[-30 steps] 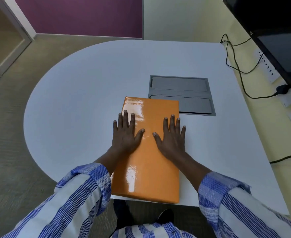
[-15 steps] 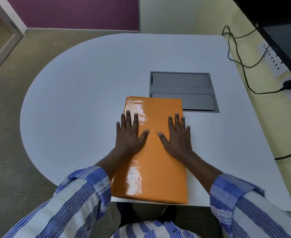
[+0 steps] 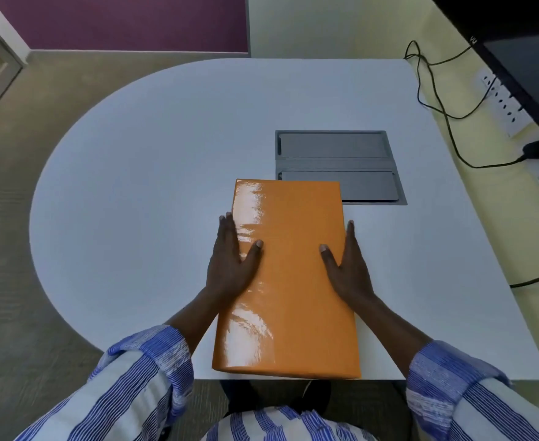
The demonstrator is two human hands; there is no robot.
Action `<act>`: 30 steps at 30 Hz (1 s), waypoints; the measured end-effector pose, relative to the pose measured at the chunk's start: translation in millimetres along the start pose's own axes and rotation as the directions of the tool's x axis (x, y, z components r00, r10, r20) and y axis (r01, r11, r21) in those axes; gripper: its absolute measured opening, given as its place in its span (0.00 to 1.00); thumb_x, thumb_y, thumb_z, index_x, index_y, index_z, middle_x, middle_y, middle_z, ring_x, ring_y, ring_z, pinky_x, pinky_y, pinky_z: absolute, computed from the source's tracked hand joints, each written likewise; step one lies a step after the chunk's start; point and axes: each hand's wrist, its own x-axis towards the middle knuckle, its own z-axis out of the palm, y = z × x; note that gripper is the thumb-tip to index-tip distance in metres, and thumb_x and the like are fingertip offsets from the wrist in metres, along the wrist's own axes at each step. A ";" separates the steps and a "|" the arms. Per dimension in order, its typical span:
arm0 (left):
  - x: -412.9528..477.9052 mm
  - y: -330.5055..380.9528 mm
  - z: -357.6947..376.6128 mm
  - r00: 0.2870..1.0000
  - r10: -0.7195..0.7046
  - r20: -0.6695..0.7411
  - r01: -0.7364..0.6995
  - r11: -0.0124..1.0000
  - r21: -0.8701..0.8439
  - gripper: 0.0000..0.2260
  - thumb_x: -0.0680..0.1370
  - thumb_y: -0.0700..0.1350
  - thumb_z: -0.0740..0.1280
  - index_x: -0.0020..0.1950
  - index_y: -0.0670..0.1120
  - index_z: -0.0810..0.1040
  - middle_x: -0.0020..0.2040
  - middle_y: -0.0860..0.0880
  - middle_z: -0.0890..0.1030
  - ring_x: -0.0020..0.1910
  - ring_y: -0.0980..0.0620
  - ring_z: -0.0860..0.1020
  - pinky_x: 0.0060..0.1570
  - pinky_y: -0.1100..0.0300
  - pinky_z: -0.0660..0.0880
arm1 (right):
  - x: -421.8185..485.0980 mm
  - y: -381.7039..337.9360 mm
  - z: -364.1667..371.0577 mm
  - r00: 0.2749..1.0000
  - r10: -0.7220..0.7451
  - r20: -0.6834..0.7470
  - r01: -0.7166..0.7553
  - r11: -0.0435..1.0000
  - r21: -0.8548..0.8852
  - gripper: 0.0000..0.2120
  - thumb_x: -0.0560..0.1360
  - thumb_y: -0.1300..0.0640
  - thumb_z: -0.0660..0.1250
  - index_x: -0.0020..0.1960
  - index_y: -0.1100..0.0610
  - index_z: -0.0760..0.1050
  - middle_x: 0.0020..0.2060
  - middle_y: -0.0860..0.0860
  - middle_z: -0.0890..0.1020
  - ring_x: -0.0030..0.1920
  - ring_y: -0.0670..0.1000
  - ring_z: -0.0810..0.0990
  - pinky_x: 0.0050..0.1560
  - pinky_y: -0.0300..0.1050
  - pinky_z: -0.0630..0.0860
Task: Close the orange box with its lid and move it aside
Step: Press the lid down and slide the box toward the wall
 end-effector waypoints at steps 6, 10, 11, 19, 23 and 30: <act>12.7 -28.3 -8.2 0.881 -0.196 0.430 0.446 0.646 -0.619 0.29 0.81 0.70 0.54 0.73 0.54 0.73 0.69 0.43 0.79 0.63 0.40 0.82 0.62 0.37 0.78 | 6.1 3.2 -8.6 0.917 0.356 0.182 -0.397 0.865 0.307 0.35 0.77 0.30 0.55 0.77 0.50 0.65 0.68 0.52 0.77 0.61 0.54 0.79 0.62 0.53 0.75; 7.5 -23.9 -9.7 0.820 -0.196 0.538 0.561 0.468 -0.683 0.21 0.83 0.63 0.55 0.63 0.53 0.79 0.55 0.43 0.87 0.53 0.41 0.86 0.48 0.48 0.84 | 10.2 -3.5 -9.6 0.881 0.404 0.246 -0.472 0.792 0.387 0.37 0.74 0.30 0.61 0.74 0.53 0.68 0.62 0.52 0.80 0.56 0.55 0.81 0.59 0.57 0.78; 9.3 -24.7 -10.5 0.807 -0.201 0.555 0.579 0.448 -0.681 0.21 0.82 0.64 0.57 0.63 0.52 0.80 0.55 0.43 0.87 0.53 0.41 0.86 0.50 0.46 0.84 | 9.1 -7.5 -10.1 0.881 0.409 0.239 -0.473 0.792 0.386 0.36 0.74 0.30 0.62 0.73 0.53 0.68 0.61 0.52 0.80 0.56 0.55 0.81 0.56 0.55 0.78; 18.7 -27.7 -2.1 0.795 -0.176 0.581 0.592 0.430 -0.681 0.26 0.78 0.67 0.64 0.67 0.50 0.79 0.57 0.42 0.86 0.55 0.39 0.86 0.59 0.38 0.80 | 8.1 -13.7 -20.8 0.895 0.414 0.167 -0.447 0.818 0.363 0.42 0.69 0.25 0.64 0.72 0.52 0.71 0.60 0.52 0.82 0.55 0.56 0.83 0.59 0.60 0.79; 15.3 2.8 11.5 0.800 -0.130 0.586 0.581 0.411 -0.702 0.25 0.79 0.65 0.63 0.70 0.51 0.76 0.59 0.43 0.86 0.55 0.40 0.86 0.56 0.40 0.82 | 5.1 -3.9 -50.8 0.901 0.420 0.114 -0.432 0.833 0.345 0.40 0.69 0.26 0.64 0.71 0.52 0.72 0.59 0.52 0.82 0.54 0.56 0.83 0.56 0.57 0.80; 8.7 74.7 65.2 0.812 -0.086 0.577 0.551 0.438 -0.710 0.31 0.75 0.69 0.65 0.73 0.54 0.72 0.61 0.45 0.85 0.56 0.41 0.85 0.59 0.36 0.79 | 5.2 31.3 -131.5 0.910 0.408 0.071 -0.404 0.838 0.366 0.37 0.72 0.29 0.66 0.72 0.52 0.71 0.60 0.52 0.81 0.55 0.55 0.82 0.54 0.54 0.80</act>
